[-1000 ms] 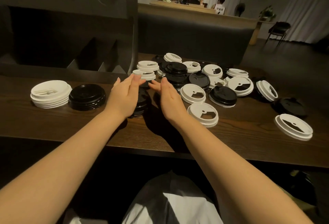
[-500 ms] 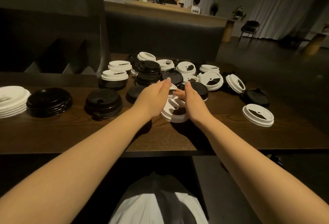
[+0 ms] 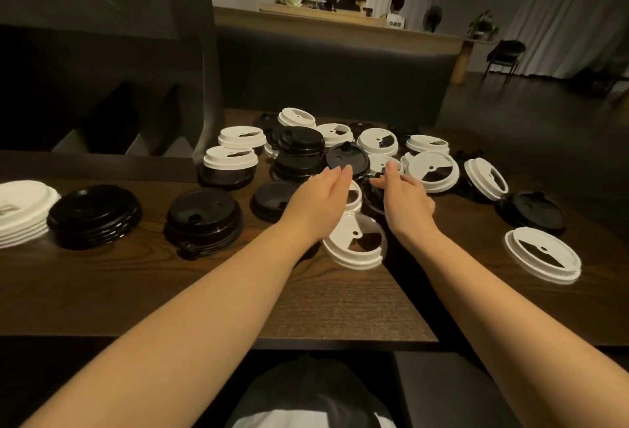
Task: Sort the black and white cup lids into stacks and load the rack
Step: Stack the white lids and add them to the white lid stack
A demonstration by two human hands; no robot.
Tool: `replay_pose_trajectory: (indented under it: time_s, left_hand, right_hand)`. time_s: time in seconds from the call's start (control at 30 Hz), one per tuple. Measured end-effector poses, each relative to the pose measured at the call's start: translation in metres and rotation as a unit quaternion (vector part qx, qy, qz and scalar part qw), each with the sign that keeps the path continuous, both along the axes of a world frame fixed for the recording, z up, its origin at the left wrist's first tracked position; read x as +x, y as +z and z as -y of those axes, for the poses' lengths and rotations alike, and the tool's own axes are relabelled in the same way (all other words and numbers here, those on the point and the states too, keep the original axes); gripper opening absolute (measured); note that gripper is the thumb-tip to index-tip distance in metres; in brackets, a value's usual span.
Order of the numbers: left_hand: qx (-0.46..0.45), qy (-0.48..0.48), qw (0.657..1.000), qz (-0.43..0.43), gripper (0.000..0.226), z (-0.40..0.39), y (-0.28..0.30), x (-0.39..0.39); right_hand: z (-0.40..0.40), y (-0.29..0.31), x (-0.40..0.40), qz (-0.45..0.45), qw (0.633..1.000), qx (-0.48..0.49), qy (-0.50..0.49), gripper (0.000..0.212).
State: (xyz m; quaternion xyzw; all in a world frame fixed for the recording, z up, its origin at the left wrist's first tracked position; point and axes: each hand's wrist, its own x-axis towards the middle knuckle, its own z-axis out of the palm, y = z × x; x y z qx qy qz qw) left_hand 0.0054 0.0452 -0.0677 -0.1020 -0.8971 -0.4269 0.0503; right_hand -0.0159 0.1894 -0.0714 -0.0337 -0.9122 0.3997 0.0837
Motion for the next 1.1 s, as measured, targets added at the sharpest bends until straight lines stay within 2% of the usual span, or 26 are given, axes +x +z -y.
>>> replay_pose_trajectory:
  time_s: [0.1,0.17,0.27,0.37,0.43,0.53,0.6,0.67,0.8,0.87,0.97,1.03,1.1]
  left_hand:
    - [-0.023,0.011,1.000,-0.009,0.053,0.011,0.001,-0.004]
    - [-0.035,0.018,0.999,0.017,0.058,0.019,0.000,-0.008]
    - [-0.010,0.035,0.998,0.042,0.067,0.025,0.001,-0.012]
    - [-0.013,0.037,0.998,0.049,0.067,0.025,0.002,-0.014]
    - [-0.033,0.042,0.997,0.047,0.063,0.026,0.003,-0.014]
    - [-0.035,0.015,0.999,0.033,0.045,0.029,0.006,-0.010]
    - [-0.038,-0.049,0.997,0.035,0.058,0.029,0.009,-0.003]
    - [-0.102,-0.119,0.988,-0.006,0.080,0.028,0.011,0.002]
    - [-0.227,-0.195,0.954,-0.016,0.089,0.025,0.008,0.003]
    - [-0.277,-0.206,0.938,-0.014,0.090,0.022,0.005,0.004]
    - [-0.314,-0.200,0.928,-0.012,0.084,0.019,0.002,0.004]
    - [-0.310,-0.189,0.932,-0.010,0.089,0.018,0.002,0.005]
    - [-0.268,-0.170,0.948,-0.018,0.096,0.018,0.003,0.004]
  right_hand:
    - [0.010,0.000,-0.010,-0.010,0.998,0.054,-0.020,0.067]
    - [0.010,0.004,-0.016,-0.008,0.996,0.075,-0.040,0.066]
    - [-0.003,0.010,-0.020,0.012,0.993,0.088,-0.075,0.059]
    - [-0.019,0.003,-0.017,0.025,0.994,0.090,-0.058,0.054]
    - [-0.024,0.000,-0.013,0.039,0.995,0.081,-0.050,0.061]
    - [-0.026,0.001,-0.008,0.002,0.997,0.065,-0.041,0.058]
    - [-0.025,0.002,-0.005,0.001,0.998,0.057,-0.031,0.055]
    - [-0.024,0.000,-0.004,0.005,0.998,0.055,-0.025,0.055]
    - [-0.024,-0.002,-0.004,-0.021,0.998,0.053,-0.027,0.055]
    - [-0.022,-0.002,-0.002,-0.029,0.999,0.039,-0.020,0.051]
    - [-0.019,-0.003,-0.001,-0.024,0.999,0.021,-0.002,0.033]
    - [-0.018,-0.004,0.000,-0.027,1.000,0.012,0.006,0.030]
    - [-0.018,-0.003,0.002,-0.052,0.999,0.010,0.014,0.033]
